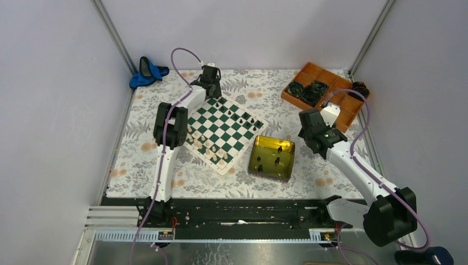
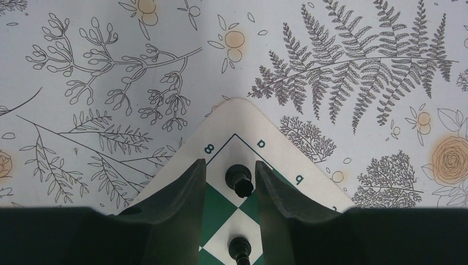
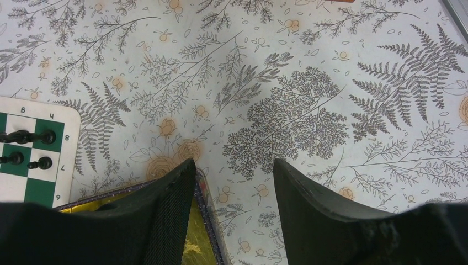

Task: Set up the chess pieces on the board
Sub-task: Place the chess piece on the chessboard.

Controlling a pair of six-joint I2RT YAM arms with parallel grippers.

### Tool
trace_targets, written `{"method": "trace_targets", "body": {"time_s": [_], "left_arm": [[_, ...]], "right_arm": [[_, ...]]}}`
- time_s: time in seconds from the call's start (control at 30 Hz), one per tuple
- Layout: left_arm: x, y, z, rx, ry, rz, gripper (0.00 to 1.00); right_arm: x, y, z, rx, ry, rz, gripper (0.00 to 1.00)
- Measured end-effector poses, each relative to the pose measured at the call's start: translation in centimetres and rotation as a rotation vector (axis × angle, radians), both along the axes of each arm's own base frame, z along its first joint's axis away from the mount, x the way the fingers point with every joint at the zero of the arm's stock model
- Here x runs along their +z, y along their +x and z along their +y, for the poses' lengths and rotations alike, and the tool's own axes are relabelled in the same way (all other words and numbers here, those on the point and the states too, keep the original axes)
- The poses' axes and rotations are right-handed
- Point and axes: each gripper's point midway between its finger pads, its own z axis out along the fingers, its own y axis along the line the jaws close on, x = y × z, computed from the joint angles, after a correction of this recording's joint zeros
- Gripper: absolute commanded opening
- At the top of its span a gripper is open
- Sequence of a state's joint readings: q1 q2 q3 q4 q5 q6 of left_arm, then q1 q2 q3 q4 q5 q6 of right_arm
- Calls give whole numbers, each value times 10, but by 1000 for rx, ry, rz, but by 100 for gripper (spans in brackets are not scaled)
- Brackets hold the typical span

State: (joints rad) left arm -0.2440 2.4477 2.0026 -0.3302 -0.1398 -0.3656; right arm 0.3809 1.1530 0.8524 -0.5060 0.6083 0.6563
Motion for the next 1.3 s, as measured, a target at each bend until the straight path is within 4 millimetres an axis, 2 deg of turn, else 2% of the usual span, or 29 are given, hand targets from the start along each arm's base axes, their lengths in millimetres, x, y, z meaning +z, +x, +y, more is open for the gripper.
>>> {"method": "trace_targets", "body": {"time_s": [0.17,0.37,0.5,0.6,0.7,0.8,0.87,0.93,1.03,1.17,1.3], "left_arm": [[4,2,0,3,-1,-9,53],[9,5,2,16,6,-21,57],[24,5,3,22,7,-41,63],[58,5,4,24,-3,-86,63],[108,-2,5,23,-22,-157,64],[161,-21,2,16,-37,-230,64],[188,-36,-4,5,-38,-272,64],[204,-55,-19,-24,-31,-293,64],[209,-90,-69,-129,-11,-293,64],[183,-143,-144,-314,30,-236,63],[160,-189,-187,-457,69,-172,62]], "right_arm": [[3,2,1,5,-2,-6,61],[6,5,1,13,-4,-16,61],[7,7,2,20,-6,-20,61],[8,10,5,30,-2,-19,62],[7,12,7,40,-2,-13,62],[2,13,8,48,-7,5,63],[-1,14,9,52,-9,17,63],[-5,14,12,60,-2,30,64],[-9,14,16,79,15,43,64],[-9,15,21,95,37,43,64],[-9,14,20,86,39,39,63]]}}
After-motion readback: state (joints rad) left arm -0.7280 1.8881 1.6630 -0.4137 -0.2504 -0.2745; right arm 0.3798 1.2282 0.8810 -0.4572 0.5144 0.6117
